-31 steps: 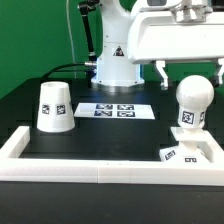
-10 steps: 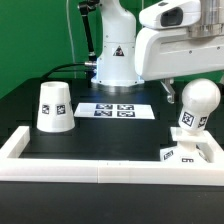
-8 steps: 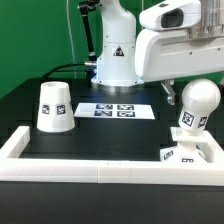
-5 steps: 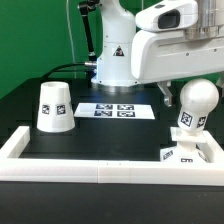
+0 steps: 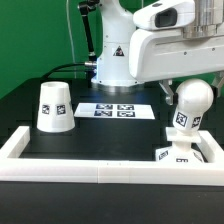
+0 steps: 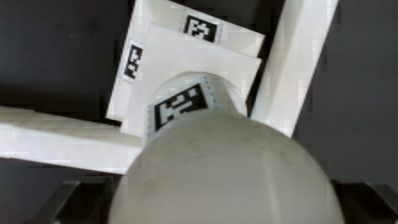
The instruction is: Assemble lamp
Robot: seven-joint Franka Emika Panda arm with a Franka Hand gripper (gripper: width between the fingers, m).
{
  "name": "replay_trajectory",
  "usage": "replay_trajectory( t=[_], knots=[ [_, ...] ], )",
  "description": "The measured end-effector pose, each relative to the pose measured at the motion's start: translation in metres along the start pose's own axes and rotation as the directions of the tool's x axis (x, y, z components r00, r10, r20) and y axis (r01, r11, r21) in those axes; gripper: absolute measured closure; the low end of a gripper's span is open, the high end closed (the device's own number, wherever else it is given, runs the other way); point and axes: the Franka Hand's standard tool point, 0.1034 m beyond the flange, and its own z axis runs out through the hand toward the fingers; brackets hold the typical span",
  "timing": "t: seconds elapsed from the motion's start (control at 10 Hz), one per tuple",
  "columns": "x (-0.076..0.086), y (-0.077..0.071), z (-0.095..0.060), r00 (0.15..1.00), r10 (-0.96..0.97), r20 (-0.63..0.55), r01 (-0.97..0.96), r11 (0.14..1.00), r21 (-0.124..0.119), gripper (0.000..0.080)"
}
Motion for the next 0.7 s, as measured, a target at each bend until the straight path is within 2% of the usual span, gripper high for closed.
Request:
replay_trajectory(
  t=[0.2,0.3,0.7],
  knots=[
    [-0.0012,0.0054,-0.0006,0.999,0.051,-0.002,-0.051,0.999,0.009,0.0223],
    [-0.0021,0.0071,-0.0008,0.984,0.177,-0.001,-0.177,0.984,0.017,0.0223],
    [-0.0050,0.0034,-0.0011,0.869,0.494,-0.035,-0.494,0.869,0.023,0.0220]
  ],
)
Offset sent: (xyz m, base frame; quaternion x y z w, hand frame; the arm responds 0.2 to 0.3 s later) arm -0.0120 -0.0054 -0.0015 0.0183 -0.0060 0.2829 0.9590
